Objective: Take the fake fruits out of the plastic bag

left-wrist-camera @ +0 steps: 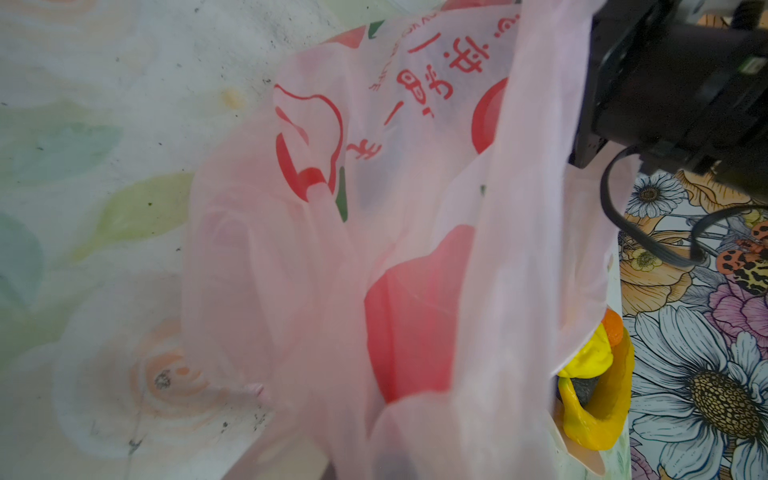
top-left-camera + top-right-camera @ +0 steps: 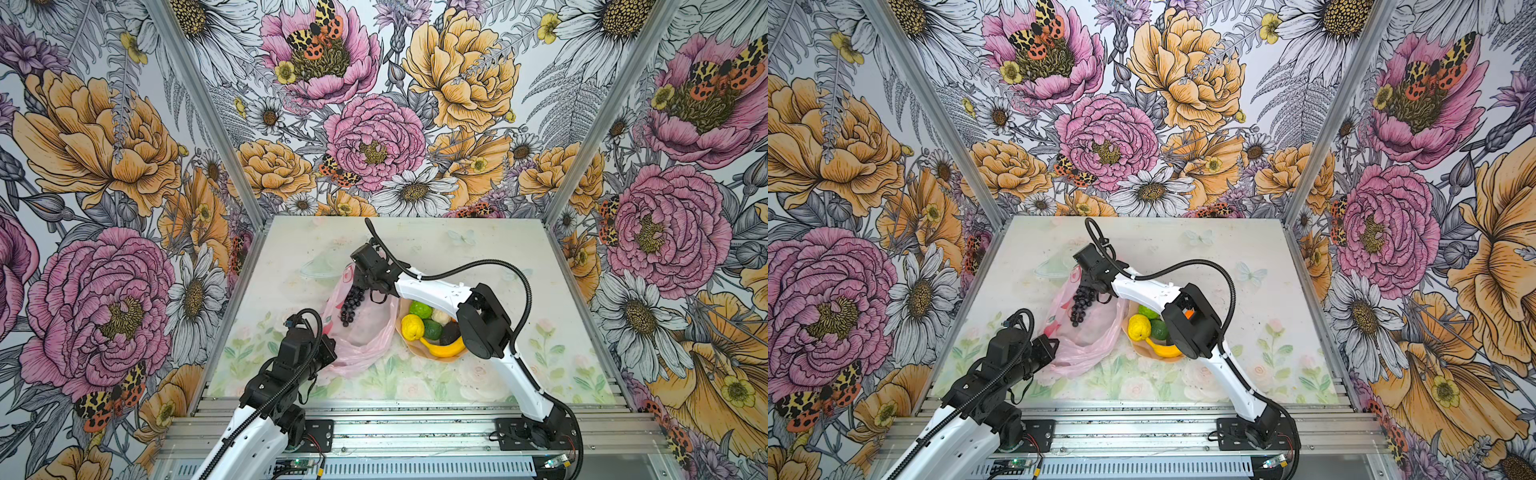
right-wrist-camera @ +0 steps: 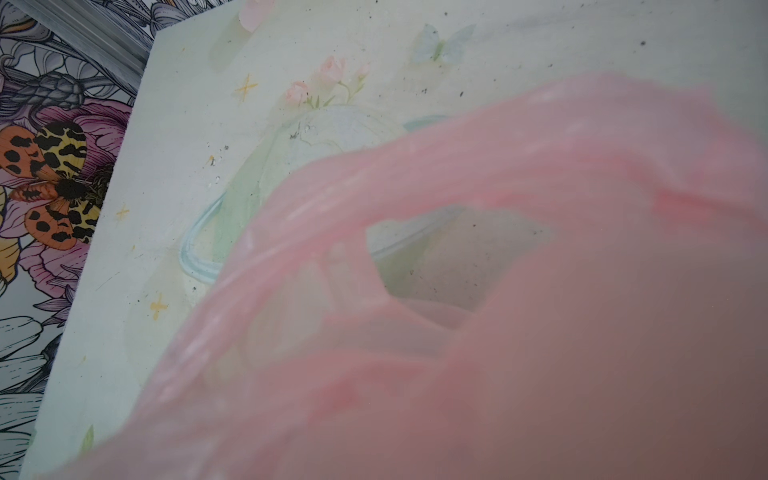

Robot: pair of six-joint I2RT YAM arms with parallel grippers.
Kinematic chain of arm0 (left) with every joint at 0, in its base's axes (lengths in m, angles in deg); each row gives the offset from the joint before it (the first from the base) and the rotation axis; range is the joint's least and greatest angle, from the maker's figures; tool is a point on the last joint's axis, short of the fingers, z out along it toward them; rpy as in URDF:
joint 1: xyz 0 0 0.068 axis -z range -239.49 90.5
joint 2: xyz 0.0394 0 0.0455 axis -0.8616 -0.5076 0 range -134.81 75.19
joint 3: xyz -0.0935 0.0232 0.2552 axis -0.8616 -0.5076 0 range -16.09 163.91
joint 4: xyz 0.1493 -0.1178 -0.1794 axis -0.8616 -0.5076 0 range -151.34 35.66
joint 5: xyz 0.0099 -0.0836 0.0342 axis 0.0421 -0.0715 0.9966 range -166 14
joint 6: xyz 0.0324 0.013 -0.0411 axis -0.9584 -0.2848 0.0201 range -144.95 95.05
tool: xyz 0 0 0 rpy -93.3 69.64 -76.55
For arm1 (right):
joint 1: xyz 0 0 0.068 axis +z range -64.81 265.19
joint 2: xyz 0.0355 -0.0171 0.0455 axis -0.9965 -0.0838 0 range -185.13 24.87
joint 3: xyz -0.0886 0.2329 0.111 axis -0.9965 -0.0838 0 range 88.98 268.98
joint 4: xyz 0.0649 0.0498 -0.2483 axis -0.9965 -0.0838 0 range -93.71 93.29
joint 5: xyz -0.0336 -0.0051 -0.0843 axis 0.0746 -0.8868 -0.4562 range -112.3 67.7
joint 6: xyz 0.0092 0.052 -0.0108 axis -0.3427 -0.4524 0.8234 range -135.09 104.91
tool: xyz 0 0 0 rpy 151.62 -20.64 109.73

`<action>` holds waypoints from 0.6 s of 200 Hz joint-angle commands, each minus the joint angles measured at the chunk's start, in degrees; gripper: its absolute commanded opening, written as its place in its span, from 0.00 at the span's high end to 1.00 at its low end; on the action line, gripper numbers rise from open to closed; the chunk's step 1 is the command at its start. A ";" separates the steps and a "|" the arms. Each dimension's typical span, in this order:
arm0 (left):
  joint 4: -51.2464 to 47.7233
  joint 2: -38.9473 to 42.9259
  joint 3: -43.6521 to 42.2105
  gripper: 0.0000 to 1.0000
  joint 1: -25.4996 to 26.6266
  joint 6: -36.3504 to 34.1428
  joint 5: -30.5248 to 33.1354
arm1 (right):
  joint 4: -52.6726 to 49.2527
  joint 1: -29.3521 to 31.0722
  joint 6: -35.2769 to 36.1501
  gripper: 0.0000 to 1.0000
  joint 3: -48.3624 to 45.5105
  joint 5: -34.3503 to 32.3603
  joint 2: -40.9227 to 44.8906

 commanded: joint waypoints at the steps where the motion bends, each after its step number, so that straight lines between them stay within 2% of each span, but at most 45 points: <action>1: -0.01 0.71 -0.53 1.00 0.40 -0.48 0.45 | -0.39 -0.39 0.61 0.65 1.63 -1.16 -1.78; 31: -0.04 0.71 -0.50 1.00 0.42 -0.53 0.43 | -0.66 -0.41 0.87 0.62 2.43 -1.10 -2.97; 100: -0.02 0.80 -0.62 1.00 0.48 -0.83 0.91 | -0.55 -0.17 1.62 0.76 1.40 -2.82 -1.17; 120: 0.01 0.79 -0.61 1.00 0.44 -0.85 1.04 | -0.57 -0.17 1.36 0.75 0.70 -2.63 -0.40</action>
